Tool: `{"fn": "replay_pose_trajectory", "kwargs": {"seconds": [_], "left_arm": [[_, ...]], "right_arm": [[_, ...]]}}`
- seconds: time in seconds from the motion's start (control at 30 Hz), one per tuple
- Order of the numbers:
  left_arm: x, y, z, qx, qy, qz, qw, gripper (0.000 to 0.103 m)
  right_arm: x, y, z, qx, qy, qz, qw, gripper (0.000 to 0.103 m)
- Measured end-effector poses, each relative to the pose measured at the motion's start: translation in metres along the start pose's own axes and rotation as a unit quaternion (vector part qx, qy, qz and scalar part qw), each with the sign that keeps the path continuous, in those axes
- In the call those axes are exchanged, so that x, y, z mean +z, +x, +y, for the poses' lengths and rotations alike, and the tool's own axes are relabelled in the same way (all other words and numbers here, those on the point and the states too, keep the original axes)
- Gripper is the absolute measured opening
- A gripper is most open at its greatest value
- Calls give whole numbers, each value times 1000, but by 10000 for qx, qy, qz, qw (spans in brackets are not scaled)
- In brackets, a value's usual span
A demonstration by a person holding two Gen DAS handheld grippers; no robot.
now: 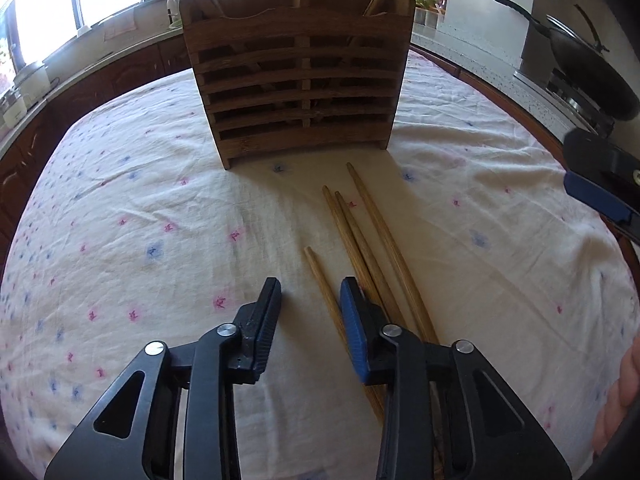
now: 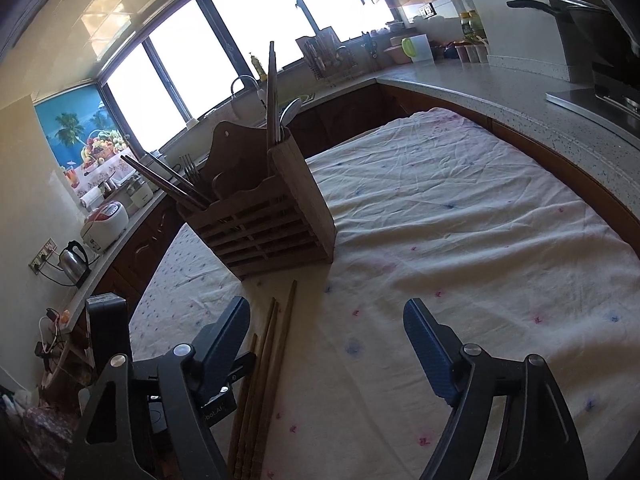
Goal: Organize utensils
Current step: 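Close the left tool on a wooden chopstick while the right tool grasps another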
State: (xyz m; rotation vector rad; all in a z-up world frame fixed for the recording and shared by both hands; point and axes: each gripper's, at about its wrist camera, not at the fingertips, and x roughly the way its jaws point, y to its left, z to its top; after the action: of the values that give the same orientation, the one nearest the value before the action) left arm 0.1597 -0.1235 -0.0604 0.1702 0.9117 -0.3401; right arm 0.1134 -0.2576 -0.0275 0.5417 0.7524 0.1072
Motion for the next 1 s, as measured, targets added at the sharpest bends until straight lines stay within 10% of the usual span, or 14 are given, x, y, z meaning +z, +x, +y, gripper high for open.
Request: {"fn": "replay_pose_trajectory", "kwargs": {"seconds": [0.27, 0.6, 1.0], "left_arm": [[-22, -19, 30, -87, 289, -198, 9993, 10], [-22, -19, 61, -346, -751, 177, 9964, 18], [-15, -13, 43, 16, -463, 104, 9989, 6]], "right_arm": [[6, 53, 20, -52, -477, 744, 9961, 50], [0, 130, 59, -411, -1337, 1521, 9784, 28], [-16, 114, 64, -439, -1708, 1484, 9731, 6]]}}
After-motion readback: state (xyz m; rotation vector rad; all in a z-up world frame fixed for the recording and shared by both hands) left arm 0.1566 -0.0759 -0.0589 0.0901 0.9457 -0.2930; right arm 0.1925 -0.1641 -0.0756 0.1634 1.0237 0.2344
